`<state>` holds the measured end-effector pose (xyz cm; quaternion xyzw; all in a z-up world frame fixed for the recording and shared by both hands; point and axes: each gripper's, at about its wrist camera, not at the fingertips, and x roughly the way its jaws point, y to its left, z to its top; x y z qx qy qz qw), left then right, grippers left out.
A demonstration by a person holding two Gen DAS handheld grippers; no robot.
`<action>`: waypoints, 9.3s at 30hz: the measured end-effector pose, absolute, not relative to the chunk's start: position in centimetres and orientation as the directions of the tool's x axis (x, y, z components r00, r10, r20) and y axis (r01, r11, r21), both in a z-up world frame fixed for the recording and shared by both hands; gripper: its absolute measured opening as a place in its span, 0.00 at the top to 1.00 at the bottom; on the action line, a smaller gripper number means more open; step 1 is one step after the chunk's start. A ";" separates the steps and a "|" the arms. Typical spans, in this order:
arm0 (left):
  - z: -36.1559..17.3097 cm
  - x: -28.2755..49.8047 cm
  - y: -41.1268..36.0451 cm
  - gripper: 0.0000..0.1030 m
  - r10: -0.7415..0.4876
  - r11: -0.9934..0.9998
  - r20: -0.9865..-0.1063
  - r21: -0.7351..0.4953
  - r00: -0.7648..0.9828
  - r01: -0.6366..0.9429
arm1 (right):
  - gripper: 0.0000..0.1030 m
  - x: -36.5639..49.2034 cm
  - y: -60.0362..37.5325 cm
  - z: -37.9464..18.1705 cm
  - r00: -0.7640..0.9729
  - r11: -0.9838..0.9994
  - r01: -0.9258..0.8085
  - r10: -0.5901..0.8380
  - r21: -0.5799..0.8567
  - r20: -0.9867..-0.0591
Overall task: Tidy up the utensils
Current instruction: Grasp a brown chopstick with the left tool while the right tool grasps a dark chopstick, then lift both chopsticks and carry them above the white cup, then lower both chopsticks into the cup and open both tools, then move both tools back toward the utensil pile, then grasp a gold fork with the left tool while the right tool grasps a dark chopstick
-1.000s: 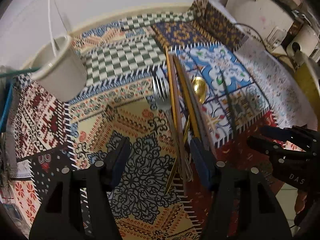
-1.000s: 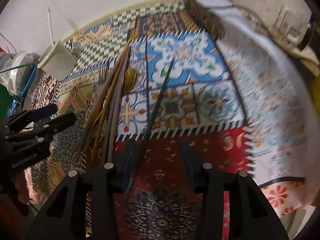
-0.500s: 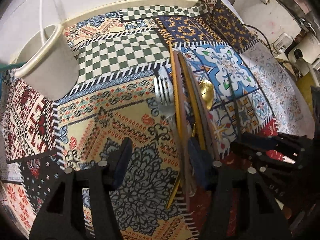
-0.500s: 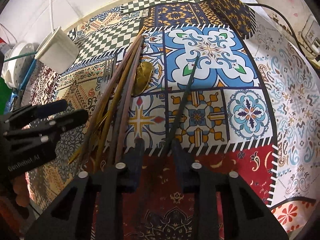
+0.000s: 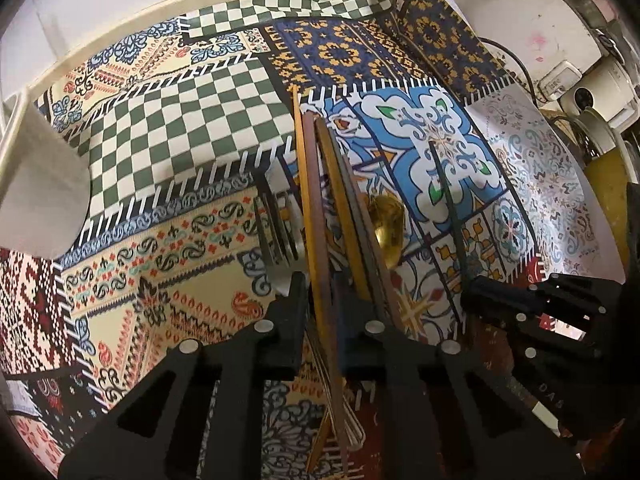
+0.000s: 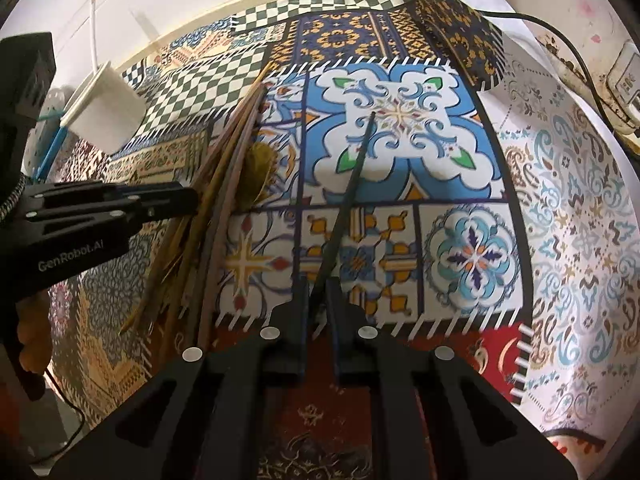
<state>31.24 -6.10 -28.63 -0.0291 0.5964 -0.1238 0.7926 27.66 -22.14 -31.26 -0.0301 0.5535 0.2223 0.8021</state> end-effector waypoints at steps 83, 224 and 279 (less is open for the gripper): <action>-20.0 23.6 -1.6 0.96 -0.178 0.984 -0.863 -0.159 0.473 0.079 | 0.94 26.7 -20.3 -26.4 0.345 0.851 -0.480 0.407 0.213 -0.846; -25.7 19.6 0.2 0.53 -0.104 0.986 -0.924 -0.145 0.368 -0.084 | 0.78 25.4 -17.5 -30.3 0.253 0.865 -0.453 0.358 0.216 -0.899; -28.9 33.4 -6.3 0.71 -0.034 0.998 -0.919 -0.011 0.392 0.061 | 0.95 29.5 -20.4 -28.7 0.266 0.849 -0.437 0.436 0.296 -0.860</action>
